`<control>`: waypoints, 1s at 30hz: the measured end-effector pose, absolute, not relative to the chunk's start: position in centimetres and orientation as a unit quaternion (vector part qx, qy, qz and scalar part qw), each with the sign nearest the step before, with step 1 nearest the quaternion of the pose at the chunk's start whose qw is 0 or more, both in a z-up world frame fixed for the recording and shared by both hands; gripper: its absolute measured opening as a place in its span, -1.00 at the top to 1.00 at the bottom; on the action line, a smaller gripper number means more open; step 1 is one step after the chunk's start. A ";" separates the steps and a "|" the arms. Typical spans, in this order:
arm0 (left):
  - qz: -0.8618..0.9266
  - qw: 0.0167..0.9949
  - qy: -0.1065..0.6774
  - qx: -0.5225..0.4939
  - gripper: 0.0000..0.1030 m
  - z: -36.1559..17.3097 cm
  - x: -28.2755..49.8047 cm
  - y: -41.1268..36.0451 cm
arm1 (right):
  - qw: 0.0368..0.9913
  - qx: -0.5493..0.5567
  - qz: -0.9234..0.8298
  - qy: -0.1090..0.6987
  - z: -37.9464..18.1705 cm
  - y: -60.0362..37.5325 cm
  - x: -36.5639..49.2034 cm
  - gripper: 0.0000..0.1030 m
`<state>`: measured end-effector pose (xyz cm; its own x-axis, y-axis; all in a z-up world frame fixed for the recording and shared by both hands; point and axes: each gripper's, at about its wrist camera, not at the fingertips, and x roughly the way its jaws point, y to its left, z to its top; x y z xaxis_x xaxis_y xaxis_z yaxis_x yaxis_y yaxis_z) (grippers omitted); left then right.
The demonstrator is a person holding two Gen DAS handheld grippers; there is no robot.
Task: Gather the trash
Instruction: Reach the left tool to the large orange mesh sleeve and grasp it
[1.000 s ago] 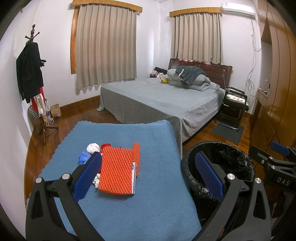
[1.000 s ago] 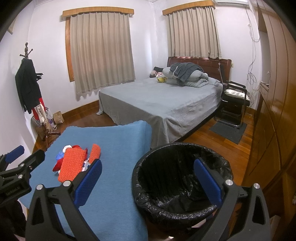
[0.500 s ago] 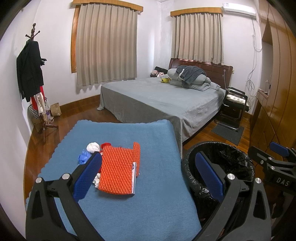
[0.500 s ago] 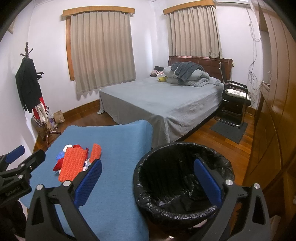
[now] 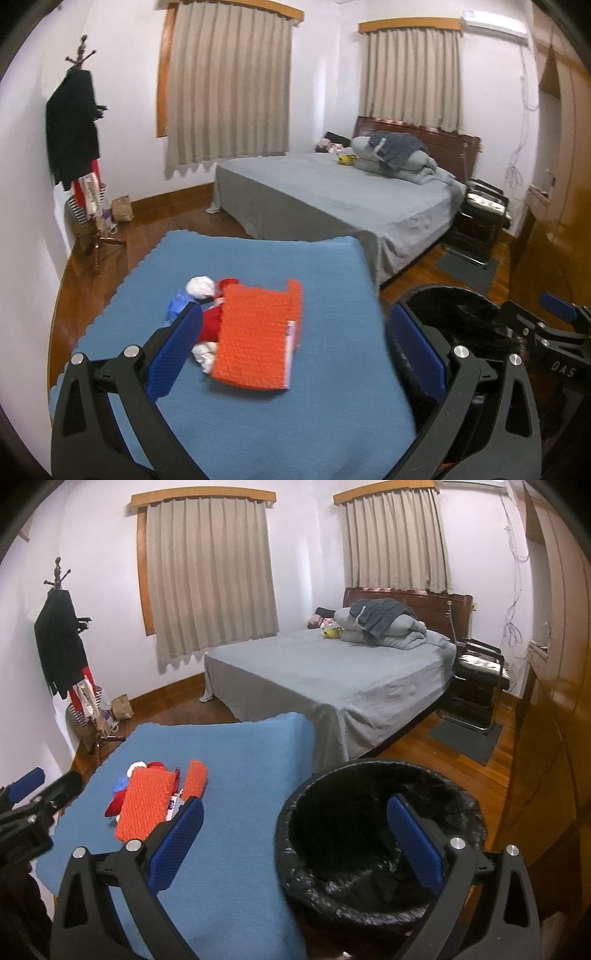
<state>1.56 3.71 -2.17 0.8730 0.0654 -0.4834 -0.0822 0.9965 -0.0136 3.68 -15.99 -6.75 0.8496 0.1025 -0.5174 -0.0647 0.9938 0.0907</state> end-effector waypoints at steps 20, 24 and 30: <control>0.064 0.949 0.308 -0.027 -0.90 -12.8 7.8 11.4 | 0.944 0.018 0.073 0.320 -13.7 -8.3 9.0 -0.88; 0.054 0.944 0.323 -0.031 -0.61 -14.7 9.6 11.3 | 0.941 0.014 0.070 0.331 -13.6 -8.8 10.0 -0.88; 0.042 0.936 0.348 -0.024 -0.20 -17.0 11.1 10.2 | 0.936 0.011 0.068 0.344 -14.0 -9.1 10.6 -0.88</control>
